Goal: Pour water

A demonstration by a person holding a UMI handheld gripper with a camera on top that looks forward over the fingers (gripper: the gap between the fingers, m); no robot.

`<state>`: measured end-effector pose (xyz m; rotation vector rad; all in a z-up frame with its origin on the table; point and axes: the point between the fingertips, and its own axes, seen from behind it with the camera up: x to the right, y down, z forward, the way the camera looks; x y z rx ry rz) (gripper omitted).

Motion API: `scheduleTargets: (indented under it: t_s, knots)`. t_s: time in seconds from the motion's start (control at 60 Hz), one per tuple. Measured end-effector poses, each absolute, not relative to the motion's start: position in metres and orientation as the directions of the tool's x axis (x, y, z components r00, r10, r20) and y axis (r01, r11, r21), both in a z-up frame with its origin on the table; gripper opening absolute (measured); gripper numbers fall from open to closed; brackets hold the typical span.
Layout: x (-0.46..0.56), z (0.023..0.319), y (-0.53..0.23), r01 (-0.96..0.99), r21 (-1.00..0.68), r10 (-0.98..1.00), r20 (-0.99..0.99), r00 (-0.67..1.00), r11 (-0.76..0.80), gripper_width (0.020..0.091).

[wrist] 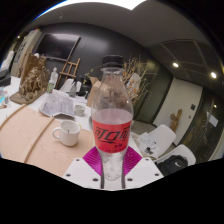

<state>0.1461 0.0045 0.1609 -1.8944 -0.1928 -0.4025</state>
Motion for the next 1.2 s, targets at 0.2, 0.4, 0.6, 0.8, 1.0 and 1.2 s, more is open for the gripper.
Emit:
scheduleTargets:
  t_s: [0.2,0.4,0.6,0.8,1.0,1.2]
  knots:
    - [0.194,0.209,0.081,0.68,-0.654,-0.044,0.731,0.681,-0.33,0.0222]
    - [0.204,0.226,0.151,0.94,-0.221,0.012,0.973,0.231,-0.259,0.0222]
    - [0.187,0.209,0.196,0.975,0.155,0.036,0.988,-0.151,-0.158,0.022]
    - [0.17,0.19,0.218,0.931,0.349,0.041,0.937,-0.347,-0.103,0.022]
    - [0.161,0.173,0.223,0.923,0.376,0.057,0.926,-0.372,-0.078,0.0222]
    - [0.175,0.174,0.213,0.987,0.03,0.104,0.994,-0.013,-0.156,0.0223]
